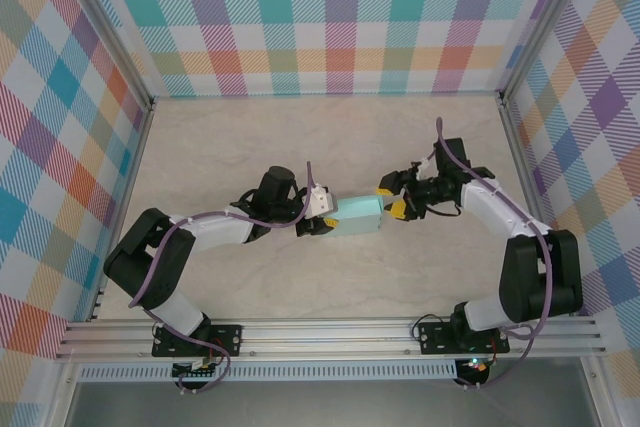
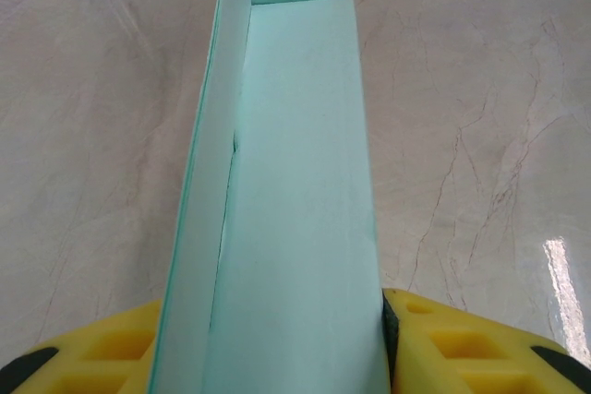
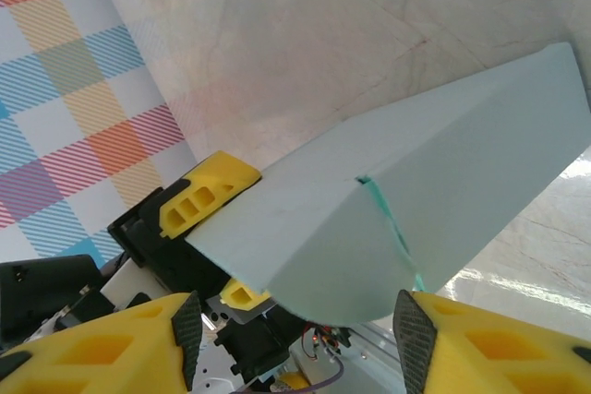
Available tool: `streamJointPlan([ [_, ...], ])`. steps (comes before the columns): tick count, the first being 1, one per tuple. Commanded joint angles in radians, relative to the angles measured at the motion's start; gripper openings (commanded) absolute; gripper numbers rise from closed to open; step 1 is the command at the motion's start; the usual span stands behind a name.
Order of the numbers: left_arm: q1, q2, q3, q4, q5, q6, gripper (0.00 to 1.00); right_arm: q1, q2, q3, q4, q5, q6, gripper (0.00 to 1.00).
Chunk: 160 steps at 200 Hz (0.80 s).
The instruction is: Fold the paper box
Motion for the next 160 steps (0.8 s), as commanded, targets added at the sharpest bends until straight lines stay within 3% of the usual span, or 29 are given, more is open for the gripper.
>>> streamJointPlan([
  [1,-0.006,0.023,-0.011,-0.112,-0.031,0.000,0.46,0.022,0.040,0.047,-0.026,-0.030,0.016,0.57],
  [49,-0.006,0.038,0.003,-0.110,-0.028,-0.002,0.46,0.074,0.090,0.092,-0.055,-0.015,0.006,0.44],
  [114,-0.006,0.055,0.006,-0.131,-0.033,0.022,0.46,0.075,0.119,0.157,-0.290,0.153,-0.190,0.45],
  [160,-0.007,0.065,0.013,-0.148,-0.031,0.035,0.46,0.074,0.134,0.165,-0.300,0.163,-0.209,0.47],
])
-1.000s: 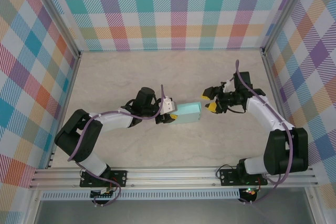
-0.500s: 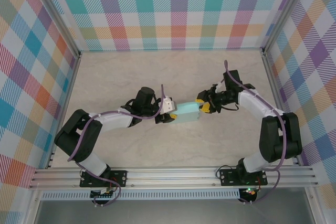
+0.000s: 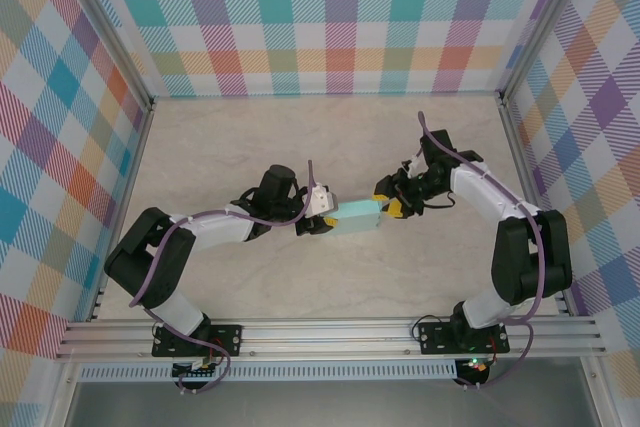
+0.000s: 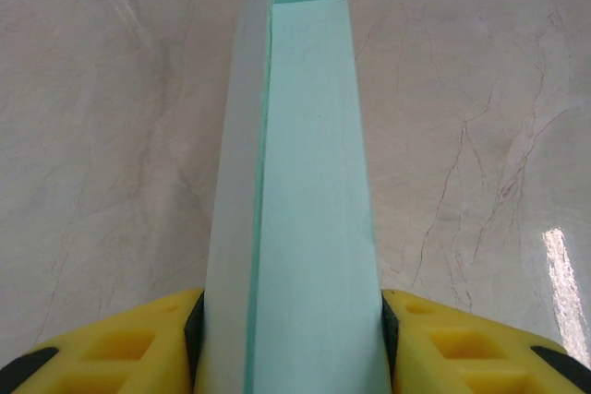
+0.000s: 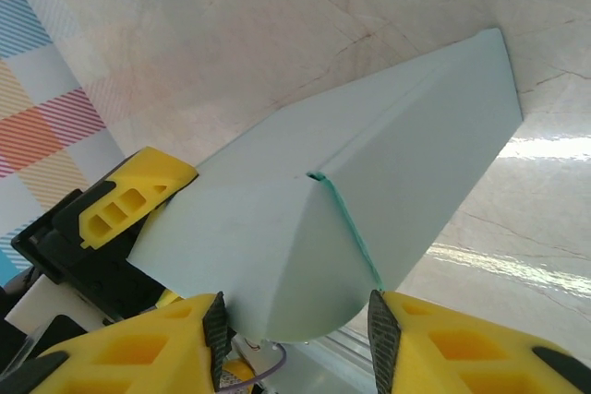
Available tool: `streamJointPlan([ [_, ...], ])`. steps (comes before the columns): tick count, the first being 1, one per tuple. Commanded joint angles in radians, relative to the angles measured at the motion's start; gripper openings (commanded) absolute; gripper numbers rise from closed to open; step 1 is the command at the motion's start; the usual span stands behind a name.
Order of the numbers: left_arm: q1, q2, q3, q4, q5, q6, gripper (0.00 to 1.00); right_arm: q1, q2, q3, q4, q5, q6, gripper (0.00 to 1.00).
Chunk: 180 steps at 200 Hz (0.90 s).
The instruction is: Fold the paper box
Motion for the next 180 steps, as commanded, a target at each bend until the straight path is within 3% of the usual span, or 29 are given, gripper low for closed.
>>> streamJointPlan([
  [1,-0.009,0.058,-0.003,-0.122,-0.025,0.026,0.46,0.010,0.028,0.016,-0.075,0.046,-0.042,0.47],
  [26,-0.008,0.056,-0.004,-0.129,-0.016,0.034,0.46,0.010,0.023,0.022,-0.084,0.058,-0.051,0.48],
  [48,-0.010,0.068,-0.001,-0.142,-0.016,0.054,0.46,0.008,-0.027,0.029,-0.106,0.145,-0.076,0.51],
  [71,-0.009,0.062,-0.012,-0.123,-0.008,0.049,0.46,0.008,-0.049,0.066,-0.147,0.129,-0.023,0.62],
  [90,-0.010,0.066,-0.011,-0.121,-0.014,0.048,0.46,0.013,-0.057,0.038,-0.125,0.072,0.167,0.76],
  [108,-0.010,0.063,-0.010,-0.117,-0.020,0.032,0.46,0.046,-0.097,-0.062,0.039,0.010,0.438,0.77],
  [124,-0.010,0.065,-0.015,-0.103,-0.013,0.021,0.46,0.091,-0.141,-0.108,0.159,0.064,0.618,0.81],
  [155,-0.010,0.065,-0.018,-0.098,-0.026,0.002,0.46,0.107,-0.173,-0.119,0.205,0.201,0.754,0.83],
  [180,-0.010,0.075,-0.012,-0.078,-0.026,-0.024,0.46,0.110,-0.153,-0.137,0.265,0.208,0.801,0.80],
])
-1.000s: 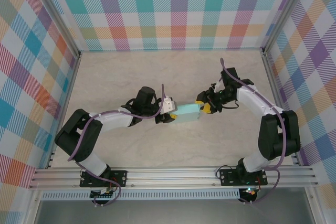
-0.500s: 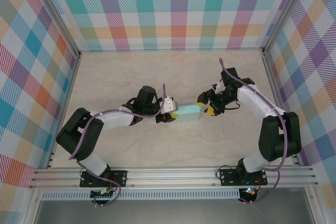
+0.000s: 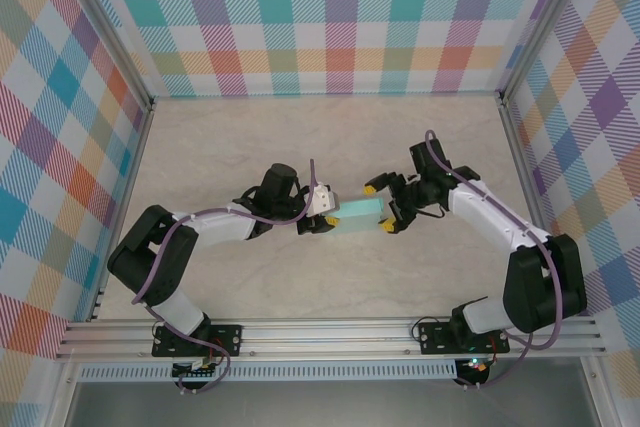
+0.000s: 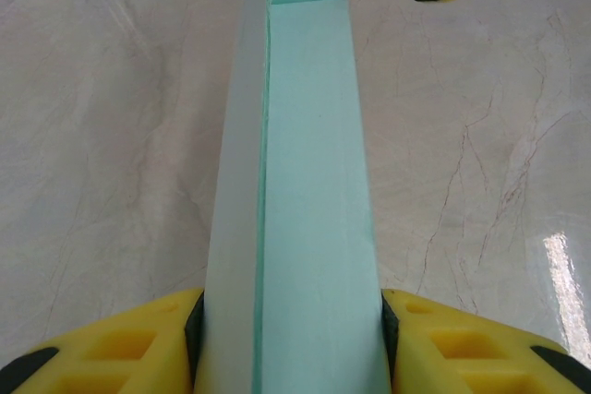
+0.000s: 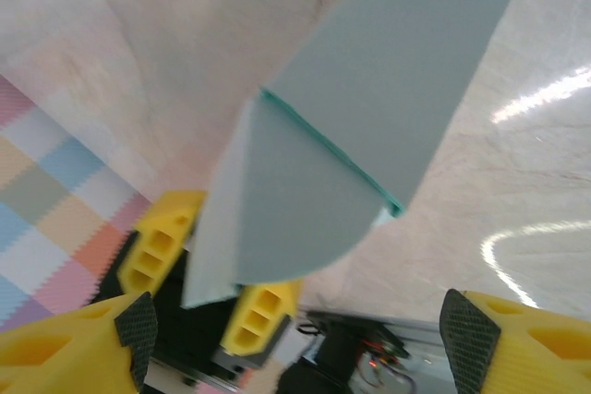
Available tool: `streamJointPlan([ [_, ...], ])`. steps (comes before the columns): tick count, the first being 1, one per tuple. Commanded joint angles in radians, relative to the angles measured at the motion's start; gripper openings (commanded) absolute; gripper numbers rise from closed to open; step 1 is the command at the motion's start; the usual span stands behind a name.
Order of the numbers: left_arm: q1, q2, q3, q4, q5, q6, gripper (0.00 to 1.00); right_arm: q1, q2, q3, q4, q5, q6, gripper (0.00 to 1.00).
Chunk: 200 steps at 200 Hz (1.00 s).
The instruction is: Fold the paper box
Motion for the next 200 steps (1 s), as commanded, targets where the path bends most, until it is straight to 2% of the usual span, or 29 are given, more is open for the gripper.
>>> streamJointPlan([
  [1,-0.010,0.056,-0.028,-0.081,-0.039,-0.032,0.46,-0.001,0.001,-0.025,0.090,0.051,0.141,0.80],
  [21,-0.010,0.054,-0.026,-0.048,-0.040,-0.088,0.46,0.009,-0.023,-0.104,0.152,0.116,0.179,0.76],
  [46,-0.010,0.067,-0.034,0.000,-0.068,-0.151,0.46,0.006,-0.058,-0.234,0.280,0.166,0.229,0.64],
  [72,-0.010,0.061,-0.064,0.043,-0.128,-0.204,0.45,0.004,-0.054,-0.272,0.329,0.132,0.226,0.65],
  [85,-0.010,0.066,-0.073,0.061,-0.135,-0.204,0.46,0.000,-0.051,-0.245,0.289,0.115,0.174,0.67],
  [111,-0.023,0.068,-0.053,-0.006,-0.112,-0.134,0.46,-0.043,-0.062,-0.106,0.083,0.108,-0.041,0.71],
  [146,-0.030,0.067,-0.043,-0.045,-0.085,-0.089,0.45,-0.102,0.052,0.286,-0.370,0.100,-0.615,0.71],
  [157,-0.031,0.060,-0.040,-0.059,-0.083,-0.079,0.45,-0.100,0.113,0.410,-0.533,0.134,-0.750,0.63],
  [171,-0.031,0.056,-0.044,-0.058,-0.083,-0.064,0.46,-0.087,0.196,0.526,-0.683,0.174,-0.858,0.43],
  [182,-0.031,0.060,-0.041,-0.062,-0.090,-0.056,0.46,-0.072,0.240,0.573,-0.733,0.191,-0.895,0.26],
  [200,-0.031,0.060,-0.038,-0.068,-0.092,-0.058,0.46,-0.045,0.283,0.611,-0.753,0.187,-0.899,0.08],
])
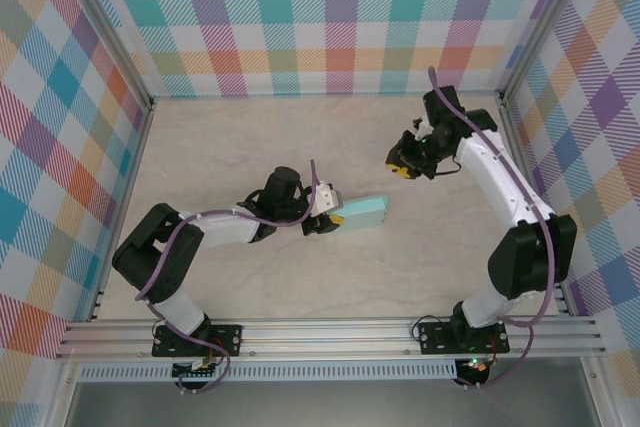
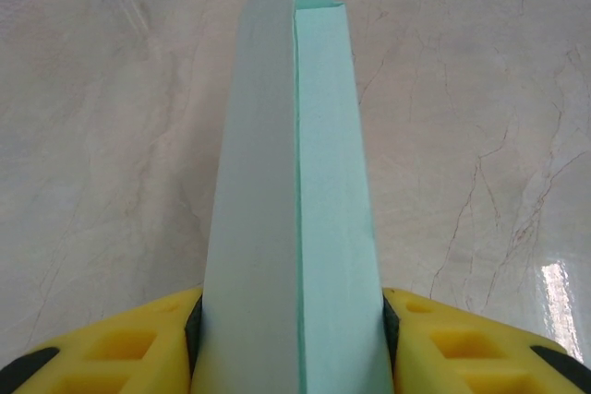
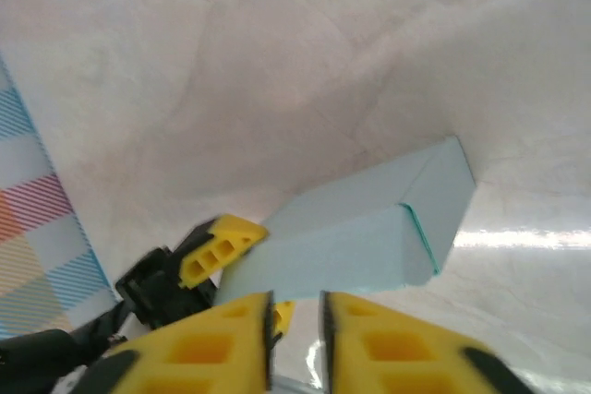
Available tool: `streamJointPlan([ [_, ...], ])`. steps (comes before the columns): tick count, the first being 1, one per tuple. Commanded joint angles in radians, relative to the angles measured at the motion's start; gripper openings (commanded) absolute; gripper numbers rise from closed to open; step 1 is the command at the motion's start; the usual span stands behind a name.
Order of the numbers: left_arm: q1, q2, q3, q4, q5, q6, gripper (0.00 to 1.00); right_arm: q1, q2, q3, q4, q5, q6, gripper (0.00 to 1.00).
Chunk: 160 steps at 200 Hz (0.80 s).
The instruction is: Fold the paper box
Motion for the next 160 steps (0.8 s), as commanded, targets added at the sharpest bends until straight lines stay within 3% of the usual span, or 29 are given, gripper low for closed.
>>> streamJointPlan([
  [1,-0.006,0.035,-0.020,-0.164,-0.053,0.043,0.46,0.037,0.074,0.040,-0.253,0.028,-0.185,0.08],
  [76,-0.007,0.048,-0.014,-0.176,-0.038,0.053,0.46,0.098,0.183,0.104,-0.279,0.162,-0.223,0.00],
  [127,-0.006,0.056,-0.009,-0.177,-0.026,0.044,0.45,0.101,0.209,0.189,-0.273,0.166,-0.236,0.00],
  [160,-0.006,0.064,0.010,-0.214,-0.030,0.048,0.45,0.121,0.234,0.120,-0.219,0.161,-0.228,0.00],
])
